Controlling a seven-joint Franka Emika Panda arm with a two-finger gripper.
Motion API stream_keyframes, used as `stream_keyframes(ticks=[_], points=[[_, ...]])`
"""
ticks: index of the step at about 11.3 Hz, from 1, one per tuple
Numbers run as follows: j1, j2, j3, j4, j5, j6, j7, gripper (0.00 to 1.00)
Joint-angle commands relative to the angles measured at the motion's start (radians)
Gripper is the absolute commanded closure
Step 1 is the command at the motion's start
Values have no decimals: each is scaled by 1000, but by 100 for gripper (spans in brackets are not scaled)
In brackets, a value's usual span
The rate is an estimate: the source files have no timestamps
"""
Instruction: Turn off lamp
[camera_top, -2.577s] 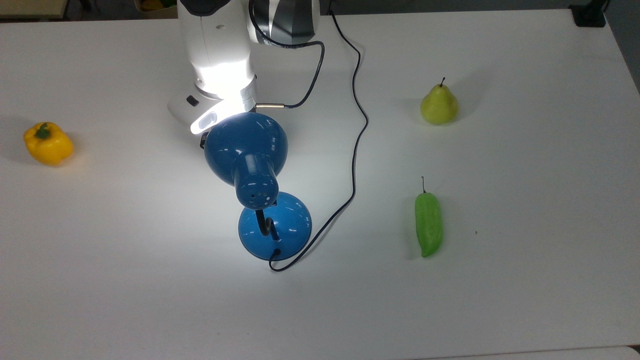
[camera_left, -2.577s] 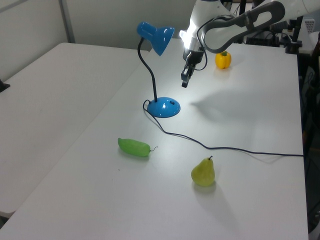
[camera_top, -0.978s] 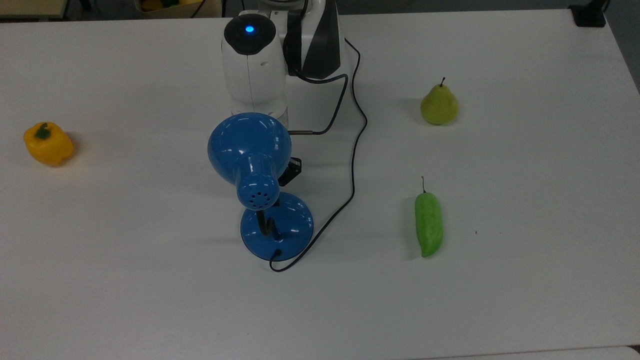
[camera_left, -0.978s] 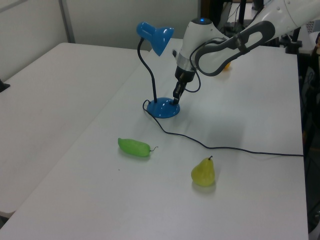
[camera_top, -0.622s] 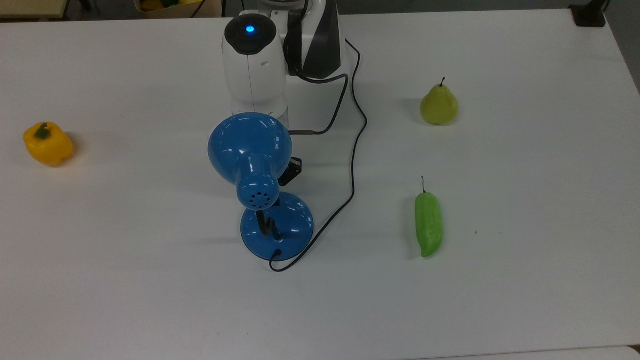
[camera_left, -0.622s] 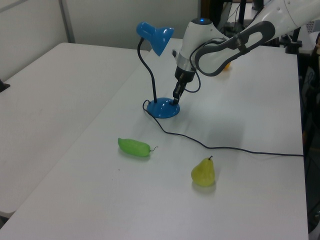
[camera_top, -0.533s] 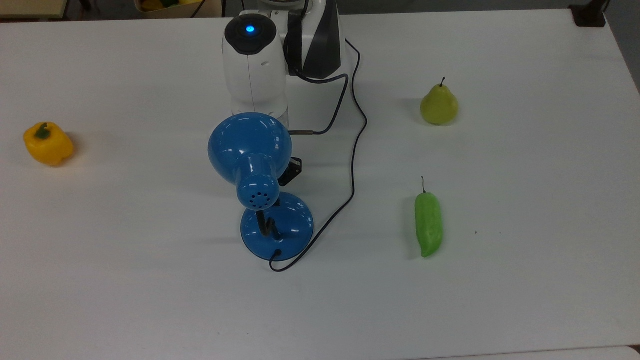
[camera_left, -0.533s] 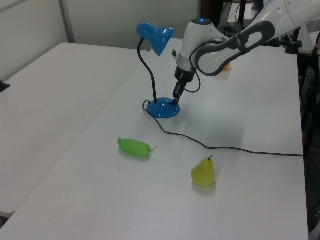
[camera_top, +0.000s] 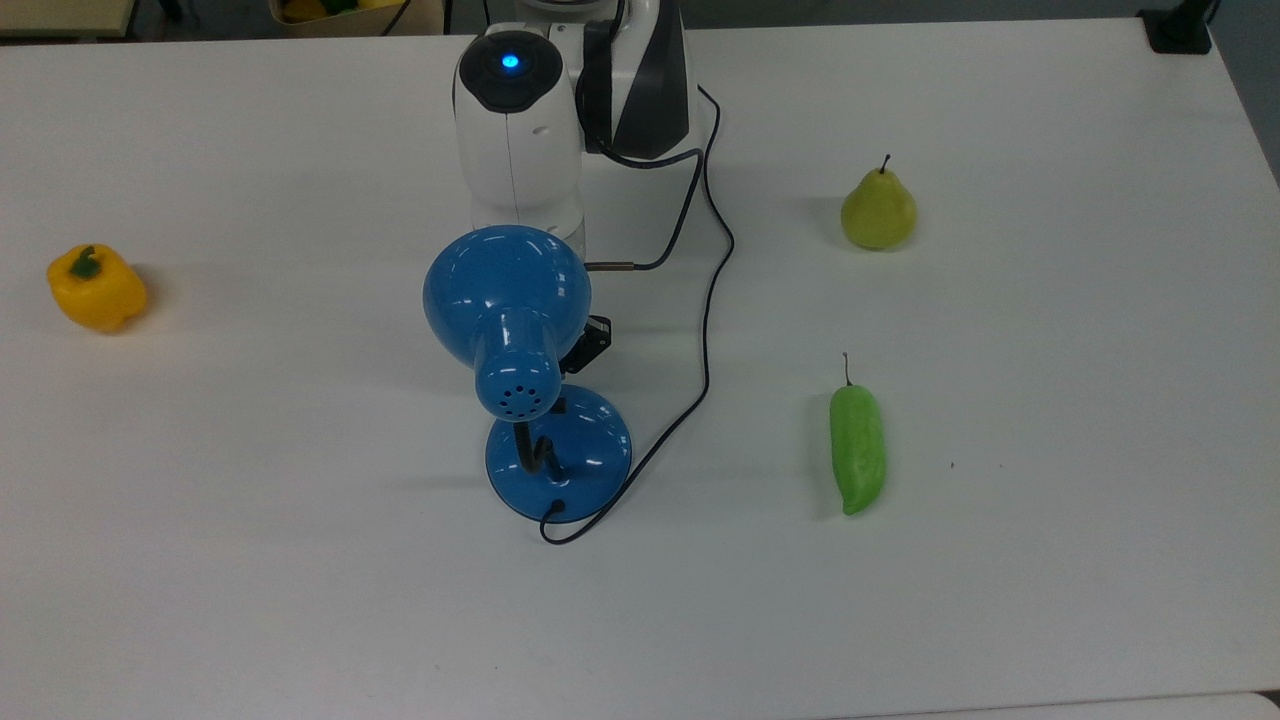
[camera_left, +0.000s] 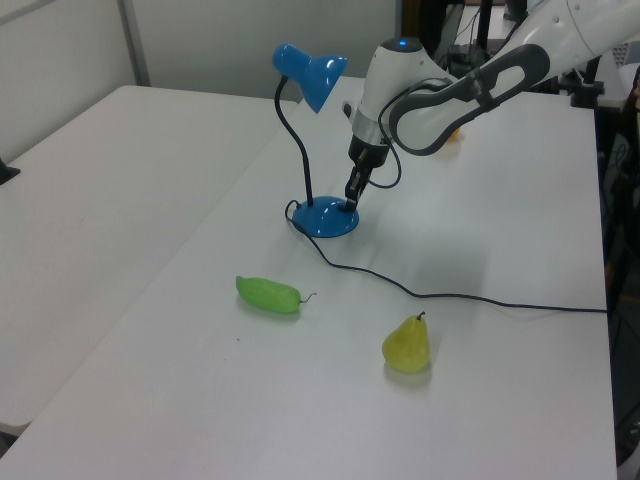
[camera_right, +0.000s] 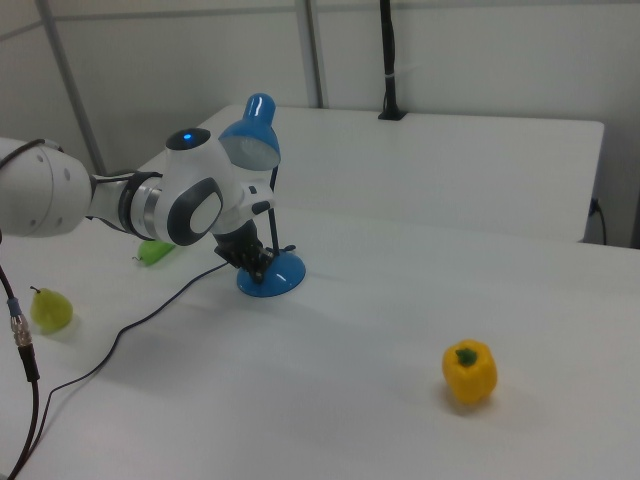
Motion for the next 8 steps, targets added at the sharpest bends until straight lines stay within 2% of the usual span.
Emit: stream_keyframes(ticks=[1,3,5,6,8], points=[[23,-3,-15,-3,18,8,33,100],[16,-44,-21,-3,15,-40,97,100],[13,-110,-26,-2,4,-189,146,97],[14,-142,-30,0,-14,-279,168,91],[13,-187,-32,27,-75,-448,206,73]])
